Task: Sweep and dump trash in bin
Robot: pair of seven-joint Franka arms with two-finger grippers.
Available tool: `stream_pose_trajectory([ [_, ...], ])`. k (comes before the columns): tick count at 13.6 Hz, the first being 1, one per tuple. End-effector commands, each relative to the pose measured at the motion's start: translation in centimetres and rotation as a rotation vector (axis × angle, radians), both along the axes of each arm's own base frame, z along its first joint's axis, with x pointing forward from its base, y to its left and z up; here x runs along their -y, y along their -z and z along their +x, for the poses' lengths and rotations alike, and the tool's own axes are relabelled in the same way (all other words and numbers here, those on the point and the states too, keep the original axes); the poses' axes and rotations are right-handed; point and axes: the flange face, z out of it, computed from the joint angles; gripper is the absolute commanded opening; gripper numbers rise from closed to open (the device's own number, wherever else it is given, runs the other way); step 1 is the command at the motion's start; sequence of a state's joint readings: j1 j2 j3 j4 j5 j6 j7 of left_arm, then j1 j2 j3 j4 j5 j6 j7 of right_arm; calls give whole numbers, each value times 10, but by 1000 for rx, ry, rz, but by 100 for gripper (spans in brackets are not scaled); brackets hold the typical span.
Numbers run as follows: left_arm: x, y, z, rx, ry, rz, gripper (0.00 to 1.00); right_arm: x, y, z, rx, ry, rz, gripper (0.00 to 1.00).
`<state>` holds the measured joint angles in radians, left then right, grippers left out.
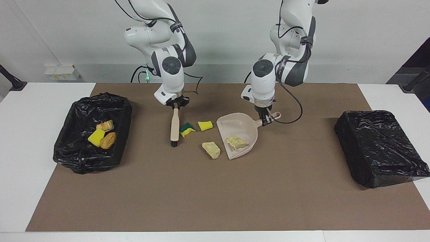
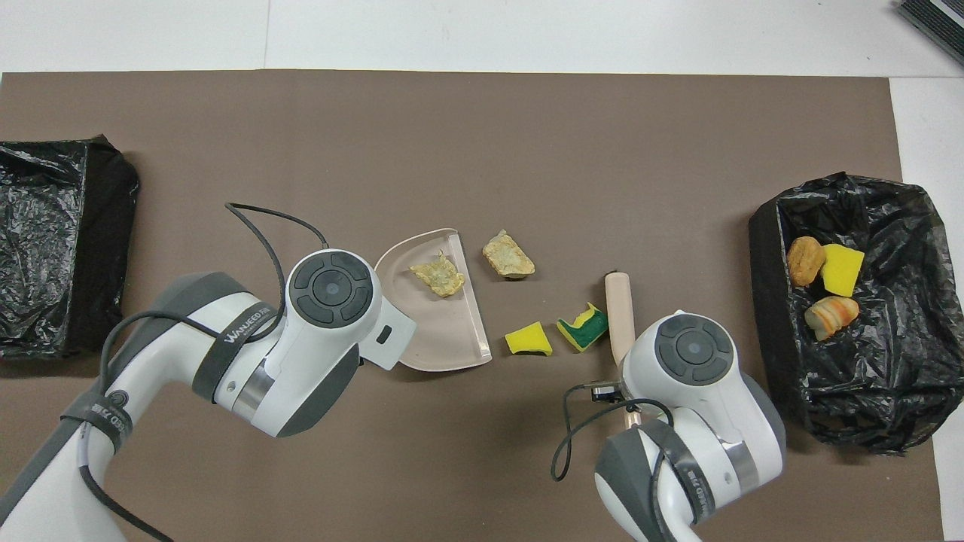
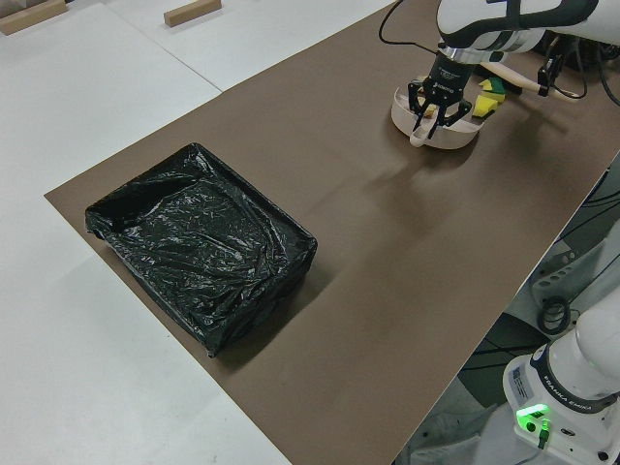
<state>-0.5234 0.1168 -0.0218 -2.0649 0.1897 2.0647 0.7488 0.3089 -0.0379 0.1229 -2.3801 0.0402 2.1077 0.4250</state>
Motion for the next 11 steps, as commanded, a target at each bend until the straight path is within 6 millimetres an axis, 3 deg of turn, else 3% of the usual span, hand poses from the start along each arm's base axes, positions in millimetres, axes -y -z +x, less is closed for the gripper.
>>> stream_pose_trajectory([
  [1,-8,0,-3,10,15,-3,0,-34,24,17,-35,119,45,0],
  [3,-8,0,-3,10,15,-3,0,-82,25,17,-57,156,88,0],
  [6,-8,0,-3,11,15,-4,0,-130,22,18,-108,222,186,0],
  [11,-7,0,-2,14,17,-6,0,-178,-2,32,-156,293,370,0],
])
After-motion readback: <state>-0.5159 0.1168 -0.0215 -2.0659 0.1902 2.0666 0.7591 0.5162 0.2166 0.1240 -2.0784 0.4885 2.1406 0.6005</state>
